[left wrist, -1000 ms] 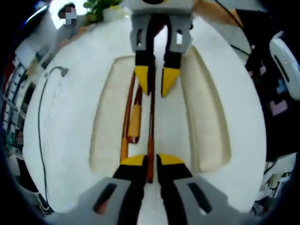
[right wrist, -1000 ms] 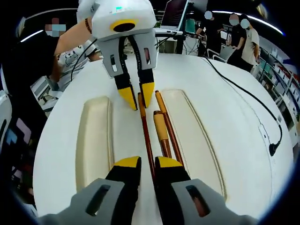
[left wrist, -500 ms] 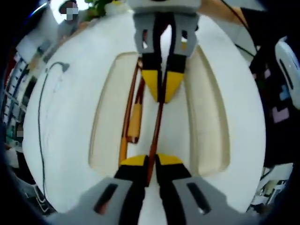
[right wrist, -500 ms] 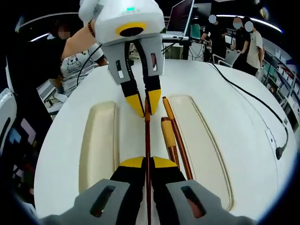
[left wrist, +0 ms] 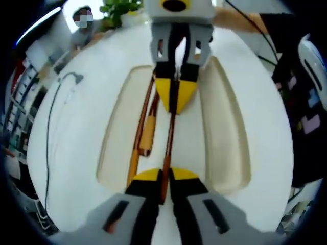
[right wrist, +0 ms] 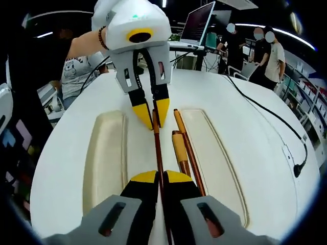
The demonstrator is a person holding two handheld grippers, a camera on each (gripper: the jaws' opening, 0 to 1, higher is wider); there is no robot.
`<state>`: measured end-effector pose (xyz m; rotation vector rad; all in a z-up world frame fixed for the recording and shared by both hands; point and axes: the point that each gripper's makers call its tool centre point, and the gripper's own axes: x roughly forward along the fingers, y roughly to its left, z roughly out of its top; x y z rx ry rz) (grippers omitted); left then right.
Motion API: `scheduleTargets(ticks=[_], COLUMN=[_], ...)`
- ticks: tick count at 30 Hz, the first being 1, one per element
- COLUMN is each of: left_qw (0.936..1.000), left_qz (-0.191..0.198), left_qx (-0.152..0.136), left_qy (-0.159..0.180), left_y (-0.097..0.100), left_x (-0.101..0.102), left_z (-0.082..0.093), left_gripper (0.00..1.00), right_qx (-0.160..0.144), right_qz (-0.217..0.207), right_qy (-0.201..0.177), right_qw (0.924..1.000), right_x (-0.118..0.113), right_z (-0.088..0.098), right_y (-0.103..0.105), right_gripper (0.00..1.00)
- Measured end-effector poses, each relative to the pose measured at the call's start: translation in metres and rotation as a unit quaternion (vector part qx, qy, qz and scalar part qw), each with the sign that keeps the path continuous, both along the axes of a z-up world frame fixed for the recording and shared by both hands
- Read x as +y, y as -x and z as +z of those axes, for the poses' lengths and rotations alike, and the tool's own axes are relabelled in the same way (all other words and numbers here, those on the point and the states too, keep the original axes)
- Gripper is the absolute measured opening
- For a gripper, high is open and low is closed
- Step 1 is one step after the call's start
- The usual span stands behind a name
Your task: Arrange the utensils inside the cutlery case until each visible utensil rests in its matching compartment.
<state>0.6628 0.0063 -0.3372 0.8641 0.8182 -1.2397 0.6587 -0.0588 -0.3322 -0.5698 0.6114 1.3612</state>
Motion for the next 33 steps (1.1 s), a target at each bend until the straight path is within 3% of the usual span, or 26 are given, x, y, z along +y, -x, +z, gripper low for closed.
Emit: scheduleTargets(ticks=[14, 22, 33], left_qw=[0.9995, 0.9997, 0.9997], left_qz=[-0.003, -0.014, -0.021], left_qx=[-0.028, -0.019, -0.003], left_qy=[-0.011, 0.011, 0.015], left_y=[0.009, 0.022, 0.04], left_x=[-0.007, -0.016, -0.023], left_z=[0.04, 0.052, 0.052], left_gripper=[0.06, 0.06, 0.06], right_qx=[-0.061, -0.063, -0.061], right_qz=[0.014, 0.02, 0.027], right_qy=[-0.008, -0.007, -0.023], right_qw=[0.998, 0.9978, 0.9975], right_x=[-0.007, -0.016, -0.021], right_z=[0.033, 0.044, 0.052], right_y=[0.009, 0.021, 0.036], right_gripper=[0.02, 0.03, 0.03])
